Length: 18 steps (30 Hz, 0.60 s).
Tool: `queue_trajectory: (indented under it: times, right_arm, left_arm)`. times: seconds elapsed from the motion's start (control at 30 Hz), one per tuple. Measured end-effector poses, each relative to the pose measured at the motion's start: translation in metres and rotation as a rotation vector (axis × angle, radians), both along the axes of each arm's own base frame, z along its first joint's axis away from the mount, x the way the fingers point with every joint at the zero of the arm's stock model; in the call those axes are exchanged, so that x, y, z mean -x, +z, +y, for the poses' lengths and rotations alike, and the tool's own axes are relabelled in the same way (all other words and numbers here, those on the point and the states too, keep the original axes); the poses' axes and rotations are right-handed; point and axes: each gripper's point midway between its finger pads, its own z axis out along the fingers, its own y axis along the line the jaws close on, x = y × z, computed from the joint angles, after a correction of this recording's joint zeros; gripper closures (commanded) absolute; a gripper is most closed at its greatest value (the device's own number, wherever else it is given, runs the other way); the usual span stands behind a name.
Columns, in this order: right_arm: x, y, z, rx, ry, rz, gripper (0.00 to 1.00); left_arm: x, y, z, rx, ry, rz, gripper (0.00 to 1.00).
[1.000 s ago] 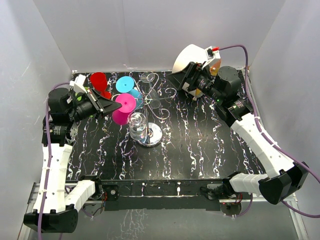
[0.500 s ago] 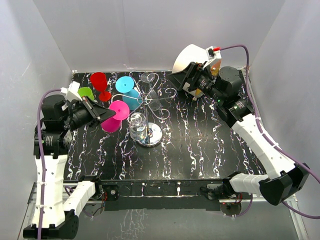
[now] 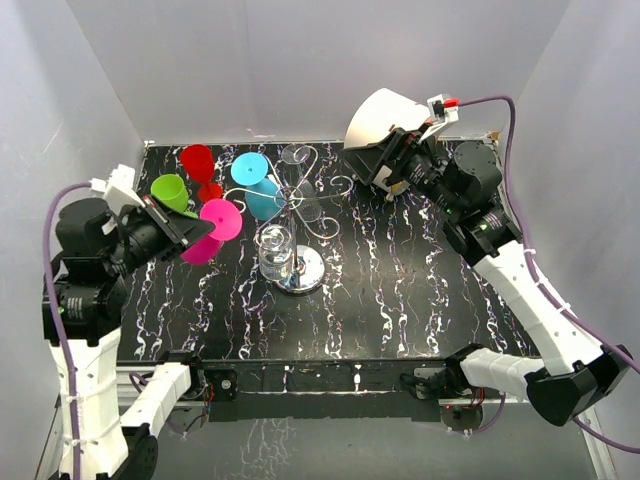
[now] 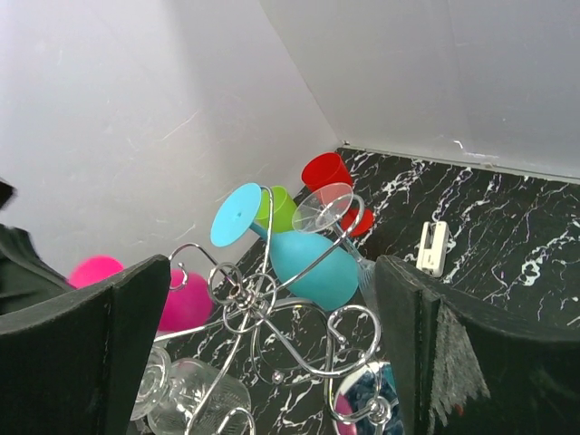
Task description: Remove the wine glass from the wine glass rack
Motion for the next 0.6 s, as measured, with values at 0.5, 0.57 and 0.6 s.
queue_trajectory:
  times: [0.5, 0.57, 0.6]
  right_arm:
    - [0.018, 0.014, 0.001, -0.086, 0.054, -0.007, 0.02]
    - [0.024, 0.022, 0.005, -0.12, 0.092, -0.017, 0.02]
    - [0.027, 0.027, 0.007, -0.138, 0.114, -0.026, 0.02]
  left_arm:
    - [0.052, 0.243, -0.027, 0.232, -0.18, -0.8, 1.0]
    - [0.055, 0.257, -0.035, 0.314, -0.261, -0.844, 1.0]
    - [0.054, 0.26, -0.038, 0.348, -0.291, -0.849, 1.0]
